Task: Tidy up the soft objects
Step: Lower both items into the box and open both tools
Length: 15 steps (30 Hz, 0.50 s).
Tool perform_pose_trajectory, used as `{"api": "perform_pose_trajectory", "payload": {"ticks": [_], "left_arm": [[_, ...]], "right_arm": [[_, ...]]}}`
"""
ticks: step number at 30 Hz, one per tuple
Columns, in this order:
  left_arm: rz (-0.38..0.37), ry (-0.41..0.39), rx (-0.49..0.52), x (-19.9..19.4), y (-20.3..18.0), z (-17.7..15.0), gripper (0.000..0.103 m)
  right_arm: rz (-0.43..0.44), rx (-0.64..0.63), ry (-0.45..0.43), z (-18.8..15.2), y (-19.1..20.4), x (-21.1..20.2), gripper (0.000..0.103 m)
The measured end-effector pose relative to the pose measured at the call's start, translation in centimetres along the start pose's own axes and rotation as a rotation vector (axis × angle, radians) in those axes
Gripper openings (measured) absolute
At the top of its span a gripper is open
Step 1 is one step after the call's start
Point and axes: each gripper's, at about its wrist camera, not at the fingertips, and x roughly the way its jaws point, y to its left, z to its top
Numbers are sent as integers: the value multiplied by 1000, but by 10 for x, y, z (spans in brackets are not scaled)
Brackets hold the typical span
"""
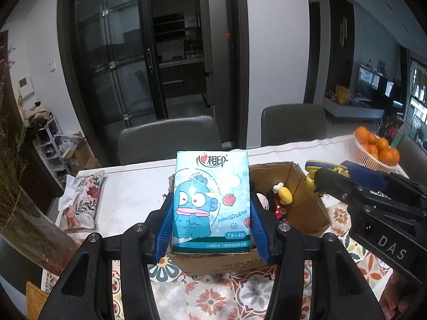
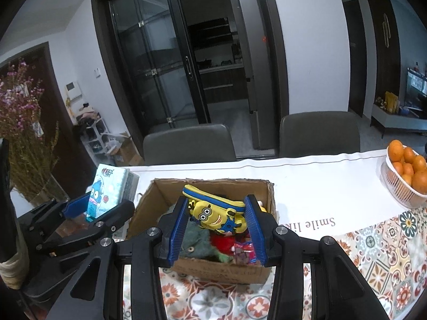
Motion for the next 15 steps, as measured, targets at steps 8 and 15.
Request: {"api": "perform_pose_trajectory", "payload": {"ticks": [8,15], "left_arm": [[-41,93,0,42,-6,3,53],[-28,117,-9,56,-6,0,61]], "right_arm": [[9,19,66,4,-11,33,48],[-26,42,95,4,-18,45,51]]}}
